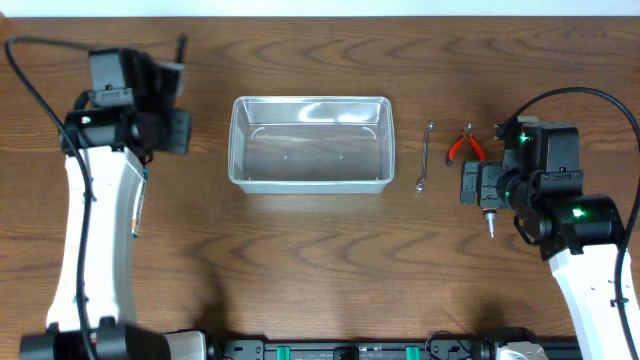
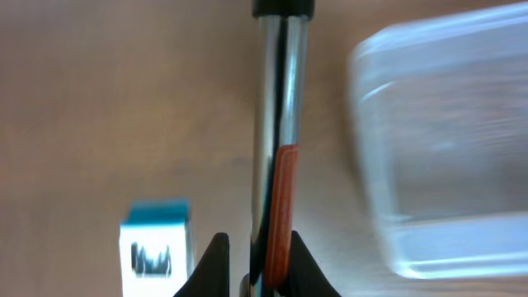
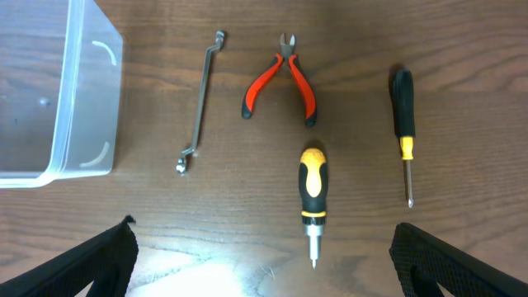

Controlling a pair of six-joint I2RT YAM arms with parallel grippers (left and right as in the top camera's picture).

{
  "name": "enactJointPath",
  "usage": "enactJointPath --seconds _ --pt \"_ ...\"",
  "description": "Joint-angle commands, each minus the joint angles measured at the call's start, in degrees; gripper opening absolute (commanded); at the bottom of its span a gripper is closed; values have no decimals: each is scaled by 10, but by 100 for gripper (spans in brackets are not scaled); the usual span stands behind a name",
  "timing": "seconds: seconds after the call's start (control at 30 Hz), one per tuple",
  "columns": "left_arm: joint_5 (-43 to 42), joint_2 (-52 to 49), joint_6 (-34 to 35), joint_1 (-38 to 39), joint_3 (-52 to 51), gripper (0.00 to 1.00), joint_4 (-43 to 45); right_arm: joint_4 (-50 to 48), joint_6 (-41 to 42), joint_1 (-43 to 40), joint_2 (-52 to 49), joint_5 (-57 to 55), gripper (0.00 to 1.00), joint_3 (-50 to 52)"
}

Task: Pack container
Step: 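Lift the pen with the left gripper and lower it into the container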

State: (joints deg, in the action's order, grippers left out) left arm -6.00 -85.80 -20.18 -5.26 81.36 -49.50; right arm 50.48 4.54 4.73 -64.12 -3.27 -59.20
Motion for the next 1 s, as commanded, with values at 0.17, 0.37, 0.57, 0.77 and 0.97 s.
enactJointPath --seconds 0.17,0.37,0.57,0.77,0.97 --pt "-90 4 -301 163 18 6 5 -1 -3 -2 -1 -3 99 -14" --pt "-90 -61 -349 227 16 6 19 0 -3 -3 -1 -3 99 -14" --pt "-90 -174 -349 246 16 6 35 -1 -3 -2 -1 -3 99 -14" --pt "-90 -261 -348 246 16 6 39 1 -3 -3 -1 -3 99 -14" --pt "-90 -298 -348 246 16 30 35 1 -3 -2 -1 -3 99 -14"
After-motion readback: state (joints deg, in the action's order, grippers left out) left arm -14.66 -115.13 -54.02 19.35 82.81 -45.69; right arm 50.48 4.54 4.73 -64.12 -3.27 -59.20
